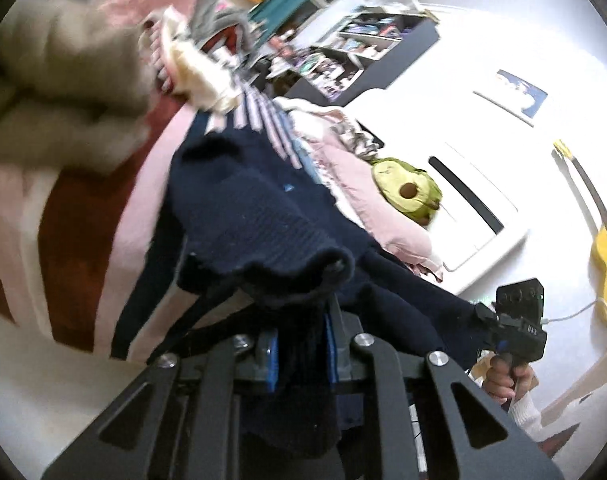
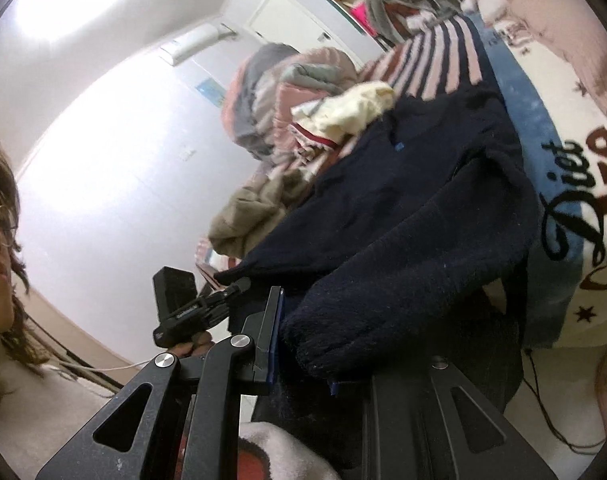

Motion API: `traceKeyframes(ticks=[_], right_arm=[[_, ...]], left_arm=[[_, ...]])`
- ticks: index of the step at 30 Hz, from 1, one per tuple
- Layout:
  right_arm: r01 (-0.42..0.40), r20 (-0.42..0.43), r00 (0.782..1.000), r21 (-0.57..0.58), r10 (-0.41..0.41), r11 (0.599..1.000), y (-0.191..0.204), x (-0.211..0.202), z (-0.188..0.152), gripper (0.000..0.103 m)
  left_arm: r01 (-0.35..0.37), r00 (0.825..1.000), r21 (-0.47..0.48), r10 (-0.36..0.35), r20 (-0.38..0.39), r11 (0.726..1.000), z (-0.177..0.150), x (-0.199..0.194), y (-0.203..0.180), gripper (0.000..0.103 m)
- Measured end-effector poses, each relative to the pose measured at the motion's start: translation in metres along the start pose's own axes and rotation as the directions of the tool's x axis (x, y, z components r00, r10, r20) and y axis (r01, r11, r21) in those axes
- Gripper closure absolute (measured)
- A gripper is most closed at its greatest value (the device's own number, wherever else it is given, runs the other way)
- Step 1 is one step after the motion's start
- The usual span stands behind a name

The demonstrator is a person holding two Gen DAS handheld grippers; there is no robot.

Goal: Fold small clothes

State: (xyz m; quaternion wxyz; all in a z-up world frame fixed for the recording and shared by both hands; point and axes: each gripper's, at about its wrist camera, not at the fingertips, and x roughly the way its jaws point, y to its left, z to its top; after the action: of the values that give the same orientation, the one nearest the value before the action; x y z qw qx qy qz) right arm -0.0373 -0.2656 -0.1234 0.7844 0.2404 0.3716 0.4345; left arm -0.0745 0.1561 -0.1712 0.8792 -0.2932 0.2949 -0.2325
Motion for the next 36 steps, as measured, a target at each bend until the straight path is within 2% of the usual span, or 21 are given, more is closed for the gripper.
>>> traceKeyframes(ticks=[4,8,13,15,18,26,33,36], right_arm=[[-0.048,0.049,0.998,-0.037,0.049,0.998,0.014,-0.019,-0.003,0.091],[-0.093,0.076,0.992,-0.118,0.103,0.989,0.038,-0.036,-0.003,0.091],[-0.083,0.173,0.980,-0.112,0.102,0.990,0.028,-0.054,0.024,0.091],[-0.062,0.196,0.977,-0.091,0.079,0.994,0.016,-0.053,0.039,0.091],[0.003,0.205,0.979,-0.071,0.011,0.997,-0.001,-0.040,0.067,0.091],[0.085,0.237,0.969,-0.027,-0.076,0.996,-0.046,-0.012,0.142,0.091],[0.168,0.220,0.961,0.005,-0.165,0.986,-0.095,0.018,0.196,0.091],[0.196,0.202,0.960,0.023,-0.196,0.980,-0.116,0.032,0.213,0.091]], left_arm=[[0.041,0.999,0.039,-0.042,0.027,0.998,0.006,-0.020,-0.030,0.089],[0.042,0.996,0.095,-0.049,0.076,0.995,0.023,-0.046,-0.065,0.088],[-0.065,0.991,0.103,0.053,0.119,0.993,0.055,-0.042,-0.073,0.088],[-0.102,0.988,0.097,0.089,0.125,0.990,0.075,-0.028,-0.070,0.088],[-0.126,0.985,0.102,0.112,0.133,0.987,0.099,-0.009,-0.065,0.088],[-0.180,0.976,0.129,0.160,0.147,0.975,0.169,0.055,-0.050,0.088],[-0.245,0.965,0.122,0.229,0.125,0.962,0.224,0.129,-0.010,0.088],[-0.251,0.966,0.115,0.240,0.102,0.961,0.241,0.160,0.009,0.088]])
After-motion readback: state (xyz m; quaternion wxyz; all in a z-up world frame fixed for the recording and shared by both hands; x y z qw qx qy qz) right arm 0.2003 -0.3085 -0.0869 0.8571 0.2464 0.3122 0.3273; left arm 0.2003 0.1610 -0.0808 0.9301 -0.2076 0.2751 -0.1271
